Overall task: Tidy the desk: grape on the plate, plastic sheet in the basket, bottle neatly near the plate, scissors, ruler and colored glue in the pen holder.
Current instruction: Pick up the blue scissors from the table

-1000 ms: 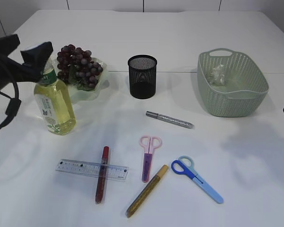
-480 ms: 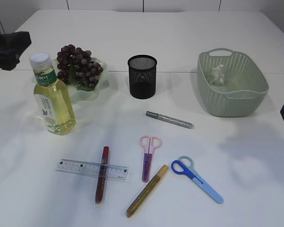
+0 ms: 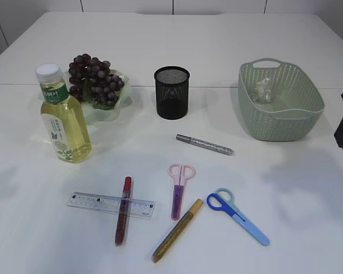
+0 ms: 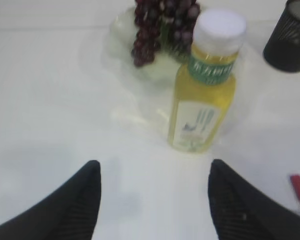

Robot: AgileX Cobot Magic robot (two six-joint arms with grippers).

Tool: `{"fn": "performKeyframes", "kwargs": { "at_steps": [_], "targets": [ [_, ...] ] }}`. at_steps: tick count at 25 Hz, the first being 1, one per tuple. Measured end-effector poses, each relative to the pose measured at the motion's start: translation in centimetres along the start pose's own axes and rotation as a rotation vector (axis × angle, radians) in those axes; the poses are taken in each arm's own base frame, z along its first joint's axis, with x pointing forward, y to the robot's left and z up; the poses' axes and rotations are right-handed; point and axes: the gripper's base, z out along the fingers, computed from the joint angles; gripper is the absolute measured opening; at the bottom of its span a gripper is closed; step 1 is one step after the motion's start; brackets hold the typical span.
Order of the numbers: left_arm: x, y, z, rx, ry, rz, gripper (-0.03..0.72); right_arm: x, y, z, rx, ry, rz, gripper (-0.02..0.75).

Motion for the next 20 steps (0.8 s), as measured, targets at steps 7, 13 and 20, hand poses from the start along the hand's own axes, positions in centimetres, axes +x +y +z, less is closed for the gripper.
{"fn": "performKeyframes", "kwargs": {
  "at_steps": [7,13,20],
  "targets": [
    [3.6,0.4,-1.4,-0.041,0.4,-0.015,0.481,0.2,0.0,0.0,-0.005,0.026,0.002,0.548],
    [4.7,-0.7,-2.4,0.089,0.597,0.007,0.478,0.6,2.1,0.2,-0.021,0.051,-0.072,0.496],
    [1.5,-1.2,-3.4,0.125,0.523,0.015,0.477,0.7,7.7,2.3,-0.069,0.066,-0.202,0.477]
  ]
}}
